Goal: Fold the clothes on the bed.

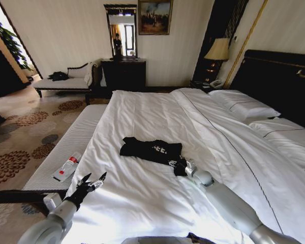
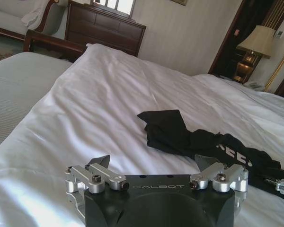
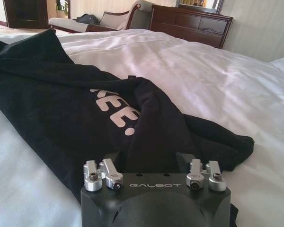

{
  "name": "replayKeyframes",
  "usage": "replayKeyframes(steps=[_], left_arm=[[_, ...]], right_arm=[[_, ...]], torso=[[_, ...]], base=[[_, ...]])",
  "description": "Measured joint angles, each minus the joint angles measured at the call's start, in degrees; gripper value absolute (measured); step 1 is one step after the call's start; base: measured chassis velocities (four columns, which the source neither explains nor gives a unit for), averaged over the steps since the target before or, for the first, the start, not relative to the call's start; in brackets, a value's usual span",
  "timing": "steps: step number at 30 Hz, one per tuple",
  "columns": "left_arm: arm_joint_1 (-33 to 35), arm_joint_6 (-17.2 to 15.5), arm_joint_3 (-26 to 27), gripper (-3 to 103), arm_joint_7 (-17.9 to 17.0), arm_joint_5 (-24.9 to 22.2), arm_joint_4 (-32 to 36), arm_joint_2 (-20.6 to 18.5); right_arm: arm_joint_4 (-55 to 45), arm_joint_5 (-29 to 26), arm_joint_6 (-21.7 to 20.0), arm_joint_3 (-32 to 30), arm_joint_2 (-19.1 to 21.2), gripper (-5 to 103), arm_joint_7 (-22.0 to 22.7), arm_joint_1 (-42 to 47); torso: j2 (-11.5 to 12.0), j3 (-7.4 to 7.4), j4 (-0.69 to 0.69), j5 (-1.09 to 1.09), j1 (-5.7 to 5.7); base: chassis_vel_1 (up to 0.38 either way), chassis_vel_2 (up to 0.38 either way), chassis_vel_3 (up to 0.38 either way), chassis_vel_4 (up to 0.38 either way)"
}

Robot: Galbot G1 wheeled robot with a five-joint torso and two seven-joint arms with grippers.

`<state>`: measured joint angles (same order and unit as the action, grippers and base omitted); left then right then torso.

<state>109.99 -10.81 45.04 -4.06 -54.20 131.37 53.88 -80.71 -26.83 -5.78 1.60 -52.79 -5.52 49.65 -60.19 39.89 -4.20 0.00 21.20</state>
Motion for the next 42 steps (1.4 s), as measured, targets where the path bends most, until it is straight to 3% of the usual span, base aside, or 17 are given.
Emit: replayKeyframes(steps=[5, 7, 10, 13, 17, 19, 42], left_arm=[[-0.1, 0.0, 0.0, 100, 0.0, 0.0, 0.1, 0.2], [-0.1, 0.0, 0.1, 100, 0.0, 0.0, 0.1, 0.3], [0.0, 0.0, 0.2, 100, 0.0, 0.0, 0.2, 0.5], [0.0, 0.0, 0.2, 100, 0.0, 0.0, 0.3, 0.5], [0.3, 0.0, 0.7, 100, 0.0, -0.1, 0.9, 0.6], [0.4, 0.0, 0.8, 100, 0.0, -0.1, 1.0, 0.7], [-0.5, -0.1, 0.2, 100, -0.2, -0.3, 1.3, 0.3]], right_arm=[[0.3, 0.0, 0.0, 0.1, 0.0, 48, 0.0, -0.3], [0.3, 0.0, 0.0, 0.1, 0.1, 48, 0.0, -0.3], [0.4, 0.0, 0.1, 0.0, 0.3, 33, 0.0, -0.2], [0.4, 0.1, 0.1, 0.0, 0.4, 27, 0.0, -0.2], [-0.1, 0.0, 0.2, -0.5, 0.7, 6, 0.0, -0.2], [-0.4, -0.2, 0.2, -0.7, 0.8, 2, 0.0, -0.1], [-4.6, -2.0, -0.3, -3.4, 2.5, 1, 0.3, 2.4]], torso=[[0.0, 0.0, 0.0, 0.0, 0.0], [0.0, 0.0, 0.0, 0.0, 0.0], [0.0, 0.0, 0.0, 0.0, 0.0], [0.0, 0.0, 0.0, 0.0, 0.0], [0.0, 0.0, 0.0, 0.01, 0.0], [0.0, 0.0, 0.0, 0.01, 0.0], [0.0, 0.0, 0.0, 0.0, 0.0]], base=[[0.0, 0.0, 0.0, 0.0], [0.0, 0.0, 0.0, 0.0], [0.0, 0.0, 0.0, 0.0], [0.0, 0.0, 0.0, 0.0], [0.0, 0.0, 0.0, 0.0], [0.0, 0.0, 0.0, 0.0], [0.0, 0.0, 0.0, 0.0]])
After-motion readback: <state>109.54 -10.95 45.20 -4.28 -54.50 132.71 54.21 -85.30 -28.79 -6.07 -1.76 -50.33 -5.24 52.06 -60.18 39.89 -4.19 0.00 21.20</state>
